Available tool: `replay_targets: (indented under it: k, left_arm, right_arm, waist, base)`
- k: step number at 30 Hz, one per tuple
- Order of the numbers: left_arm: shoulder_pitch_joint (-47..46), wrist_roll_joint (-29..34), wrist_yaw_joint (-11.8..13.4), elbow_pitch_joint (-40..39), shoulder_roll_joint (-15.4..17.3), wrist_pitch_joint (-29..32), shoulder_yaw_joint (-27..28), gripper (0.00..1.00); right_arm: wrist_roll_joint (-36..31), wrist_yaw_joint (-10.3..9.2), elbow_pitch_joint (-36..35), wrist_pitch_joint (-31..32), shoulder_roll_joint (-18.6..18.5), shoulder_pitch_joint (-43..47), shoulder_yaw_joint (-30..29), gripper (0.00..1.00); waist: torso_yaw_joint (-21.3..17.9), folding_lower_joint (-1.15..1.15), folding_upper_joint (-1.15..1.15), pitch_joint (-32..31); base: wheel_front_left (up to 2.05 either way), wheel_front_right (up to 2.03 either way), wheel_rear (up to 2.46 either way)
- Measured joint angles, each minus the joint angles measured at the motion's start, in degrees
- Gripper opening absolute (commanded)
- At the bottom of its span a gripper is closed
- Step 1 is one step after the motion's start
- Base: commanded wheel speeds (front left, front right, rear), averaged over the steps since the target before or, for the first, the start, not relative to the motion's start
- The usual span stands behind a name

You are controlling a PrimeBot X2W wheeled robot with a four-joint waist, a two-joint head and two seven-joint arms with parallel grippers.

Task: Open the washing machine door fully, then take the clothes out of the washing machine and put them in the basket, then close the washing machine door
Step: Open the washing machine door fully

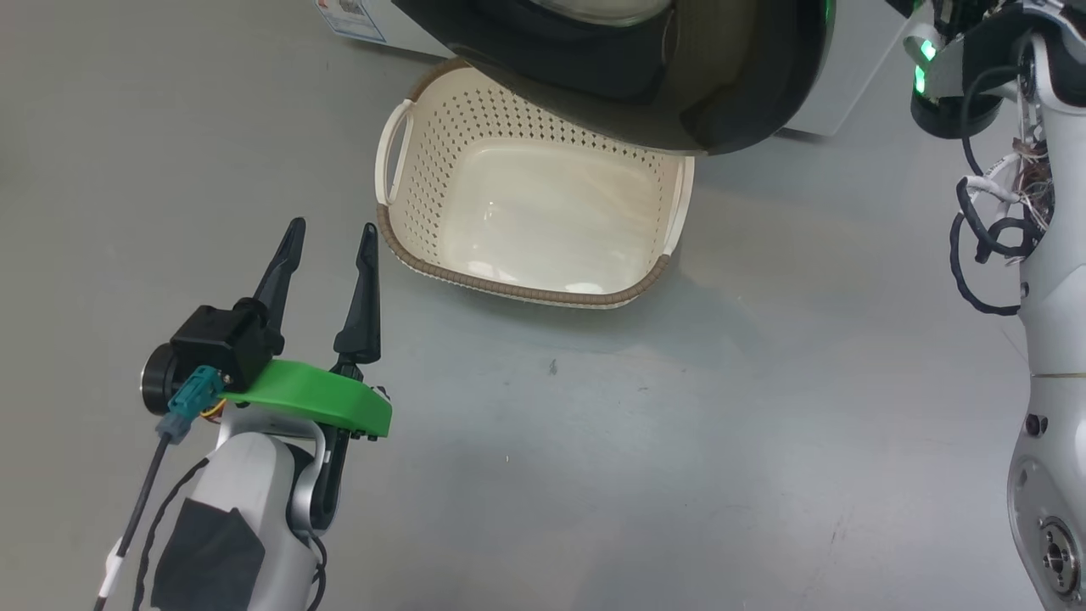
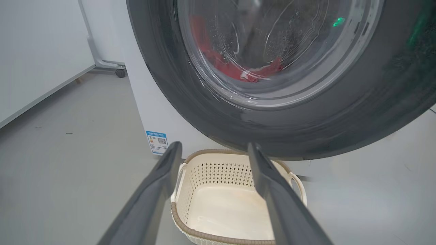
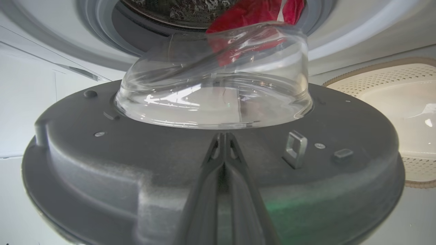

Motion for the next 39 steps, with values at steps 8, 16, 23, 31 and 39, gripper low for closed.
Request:
replay_targets:
  k: [8,16,23,31,39]
  left_arm:
    - [0.03,0.08,0.45,0.41,0.0,0.0,0.33,1.0]
    - [0.13,0.12,0.46,0.47,0.0,0.0,0.6,1.0]
    - [0.2,0.44,0.46,0.46,0.0,0.0,0.9,1.0]
    - [0.55,0.52,0.46,0.42,0.0,0.0,1.04,1.0]
    - [1.02,0.52,0.46,0.38,0.0,0.0,0.73,1.0]
  right_arm:
    - [1.96,0.0,0.21,1.38,1.22,2.21,-0.04,0.0]
    - [3.43,0.0,0.49,2.76,2.02,4.12,0.9,0.0]
    - [4.78,0.0,0.57,4.16,2.48,5.81,2.29,0.0]
    - [6.83,-0.01,-0.81,5.28,2.71,7.42,4.95,0.0]
    - [10.81,-0.01,-3.02,6.34,2.66,9.12,8.78,0.0]
  waist:
    - [-0.31,0.0,0.0,-1.85]
    - [-1.01,0.0,0.0,-3.33]
    - [-1.22,0.0,0.0,-4.05]
    - [-1.29,0.0,0.0,-4.53]
    - [-1.03,0.0,0.0,-4.81]
  base:
    - [0.0,0.0,0.0]
    - [0.0,0.0,0.0]
    - [0.0,0.0,0.0]
    - [0.0,0.0,0.0]
    - [0.0,0.0,0.0]
